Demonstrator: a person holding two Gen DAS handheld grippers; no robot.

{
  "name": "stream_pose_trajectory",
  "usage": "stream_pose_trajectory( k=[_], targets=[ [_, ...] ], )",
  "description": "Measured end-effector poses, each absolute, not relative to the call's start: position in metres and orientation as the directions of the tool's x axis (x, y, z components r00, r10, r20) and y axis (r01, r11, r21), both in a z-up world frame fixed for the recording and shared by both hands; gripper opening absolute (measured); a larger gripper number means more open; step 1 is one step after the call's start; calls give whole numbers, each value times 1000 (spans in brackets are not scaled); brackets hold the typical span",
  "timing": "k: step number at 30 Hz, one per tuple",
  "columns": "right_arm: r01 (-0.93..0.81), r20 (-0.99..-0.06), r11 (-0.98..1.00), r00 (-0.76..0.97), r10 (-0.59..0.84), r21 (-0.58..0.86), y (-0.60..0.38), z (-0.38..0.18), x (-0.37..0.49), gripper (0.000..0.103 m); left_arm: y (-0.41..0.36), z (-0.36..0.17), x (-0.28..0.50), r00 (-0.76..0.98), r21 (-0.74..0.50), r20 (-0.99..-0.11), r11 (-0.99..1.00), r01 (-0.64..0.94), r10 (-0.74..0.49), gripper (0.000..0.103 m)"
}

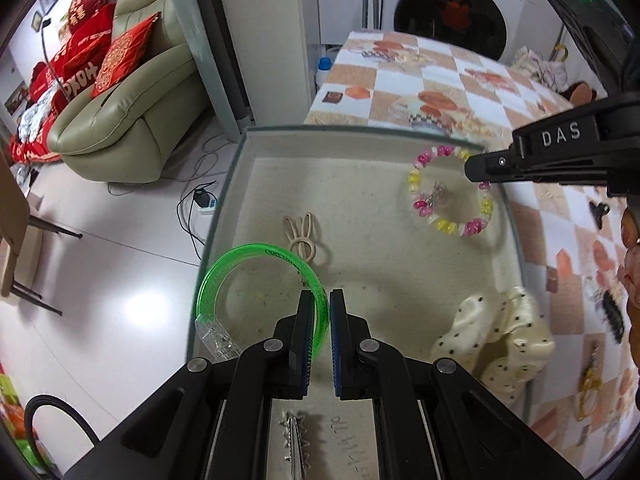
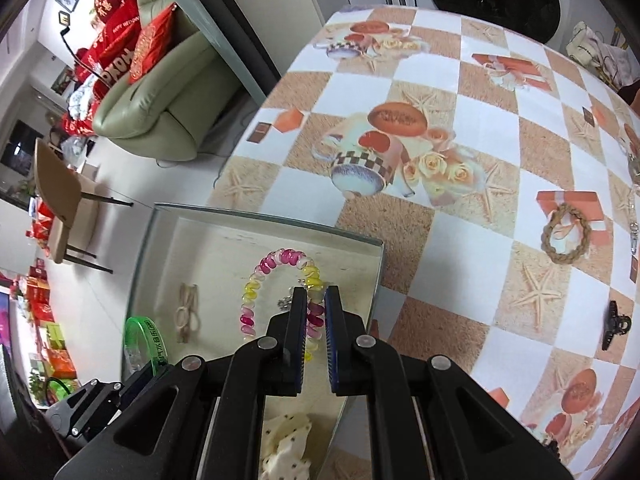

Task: Organize jewelry
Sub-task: 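Carry bangle and beaded bracelet into the white tray and open both tools, then move both tools back over the table toward the yellow hair tie and black clip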

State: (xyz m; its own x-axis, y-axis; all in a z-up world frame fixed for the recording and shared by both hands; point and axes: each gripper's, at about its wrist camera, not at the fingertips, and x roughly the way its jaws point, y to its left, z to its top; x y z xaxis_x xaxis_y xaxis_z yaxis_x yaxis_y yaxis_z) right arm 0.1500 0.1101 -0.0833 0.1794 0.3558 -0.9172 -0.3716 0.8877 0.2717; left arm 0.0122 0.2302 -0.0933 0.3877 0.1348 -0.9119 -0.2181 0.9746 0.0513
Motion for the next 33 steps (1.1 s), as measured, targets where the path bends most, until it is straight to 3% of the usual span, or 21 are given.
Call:
stream_pose_trajectory(
  k=[19, 21, 23, 24, 25, 26, 27, 33],
  targets=[
    [-386, -939, 891, 141, 313, 240, 120, -110, 158, 11, 220, -111, 28, 322, 141, -925, 968, -206, 203, 13],
    [-387, -939, 887, 126, 320, 250, 120, -111, 158, 15, 220, -111, 29, 318, 146, -925, 968, -205, 207, 13],
    [-388, -934, 882, 118, 336, 268, 120, -109, 157, 32, 218, -110, 29, 320, 148, -924, 969, -198, 207, 14],
    [-388, -930, 878, 117, 348, 280, 120, -106, 156, 38, 218, -109, 29, 321, 151, -924, 969, -196, 209, 17],
    [-388, -925, 875, 123, 360, 289, 119, -102, 155, 49, 217, -108, 29, 323, 162, -920, 967, -196, 220, 47],
    [-388, -918, 873, 137, 372, 296, 117, -96, 153, 53, 216, -105, 29, 329, 174, -915, 964, -199, 233, 93],
    [-388, -912, 872, 156, 380, 297, 115, -90, 150, 60, 216, -101, 27, 352, 187, -901, 959, -213, 254, 103],
    [-344, -879, 874, 210, 428, 344, 90, -61, 146, 65, 214, -86, 28, 384, 183, -887, 958, -220, 258, 103]
  ],
)
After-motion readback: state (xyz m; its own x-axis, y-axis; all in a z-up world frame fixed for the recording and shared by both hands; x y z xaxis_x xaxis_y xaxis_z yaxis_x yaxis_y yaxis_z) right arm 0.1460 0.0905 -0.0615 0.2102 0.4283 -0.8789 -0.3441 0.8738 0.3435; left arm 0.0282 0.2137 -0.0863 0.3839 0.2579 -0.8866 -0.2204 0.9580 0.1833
